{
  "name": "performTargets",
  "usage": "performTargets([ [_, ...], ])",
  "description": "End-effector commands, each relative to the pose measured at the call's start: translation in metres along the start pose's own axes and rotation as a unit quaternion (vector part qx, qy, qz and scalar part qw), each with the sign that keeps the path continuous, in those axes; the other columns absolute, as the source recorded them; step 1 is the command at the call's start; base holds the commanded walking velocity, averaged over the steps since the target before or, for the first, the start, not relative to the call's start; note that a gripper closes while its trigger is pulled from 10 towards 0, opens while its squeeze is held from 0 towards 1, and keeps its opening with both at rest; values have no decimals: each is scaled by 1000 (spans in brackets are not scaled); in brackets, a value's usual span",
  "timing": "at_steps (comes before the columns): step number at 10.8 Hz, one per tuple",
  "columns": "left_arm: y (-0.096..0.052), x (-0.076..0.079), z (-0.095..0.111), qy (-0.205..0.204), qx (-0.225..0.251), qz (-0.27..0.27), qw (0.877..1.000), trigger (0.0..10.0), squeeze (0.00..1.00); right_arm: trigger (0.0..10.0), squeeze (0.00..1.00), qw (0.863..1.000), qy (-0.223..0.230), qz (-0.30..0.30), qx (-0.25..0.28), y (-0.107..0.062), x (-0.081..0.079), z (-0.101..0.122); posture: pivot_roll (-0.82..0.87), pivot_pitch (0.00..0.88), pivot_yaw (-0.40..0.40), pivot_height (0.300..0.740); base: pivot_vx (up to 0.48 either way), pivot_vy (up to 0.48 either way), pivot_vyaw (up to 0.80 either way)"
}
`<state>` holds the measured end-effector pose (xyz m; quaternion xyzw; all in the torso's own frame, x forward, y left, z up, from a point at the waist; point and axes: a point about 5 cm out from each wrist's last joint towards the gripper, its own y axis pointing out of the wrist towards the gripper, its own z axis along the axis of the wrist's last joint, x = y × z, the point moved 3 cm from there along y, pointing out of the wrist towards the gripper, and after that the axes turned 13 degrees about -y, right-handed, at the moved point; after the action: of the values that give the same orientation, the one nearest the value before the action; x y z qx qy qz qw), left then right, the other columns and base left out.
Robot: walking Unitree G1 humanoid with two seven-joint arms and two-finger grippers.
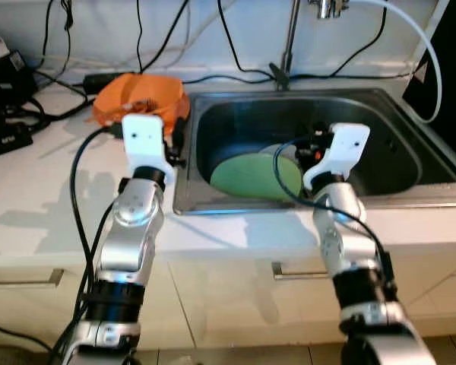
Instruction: Kitchen organization
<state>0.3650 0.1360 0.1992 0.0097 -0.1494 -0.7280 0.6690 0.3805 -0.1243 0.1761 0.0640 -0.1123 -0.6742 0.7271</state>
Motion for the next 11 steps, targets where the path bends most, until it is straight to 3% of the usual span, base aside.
performTargets([
  [1, -3, -7, -8, -1, -10, 17, 1000, 10000, 0, 10000, 0, 1000, 1, 3, -4, -1, -4, 1, 91, 0, 38, 740, 0, 0, 0],
  [4, -8, -10, -19, -40, -27, 26, 998, 10000, 0, 10000, 0, 1000, 1, -7, -20, -2, -5, -3, 94, 0, 41, 740, 0, 0, 0],
  [11, -7, -7, -16, -36, -20, 27, 999, 10000, 0, 10000, 0, 999, -4, -9, -31, -2, -5, -5, 93, 0, 41, 740, 0, 0, 499],
])
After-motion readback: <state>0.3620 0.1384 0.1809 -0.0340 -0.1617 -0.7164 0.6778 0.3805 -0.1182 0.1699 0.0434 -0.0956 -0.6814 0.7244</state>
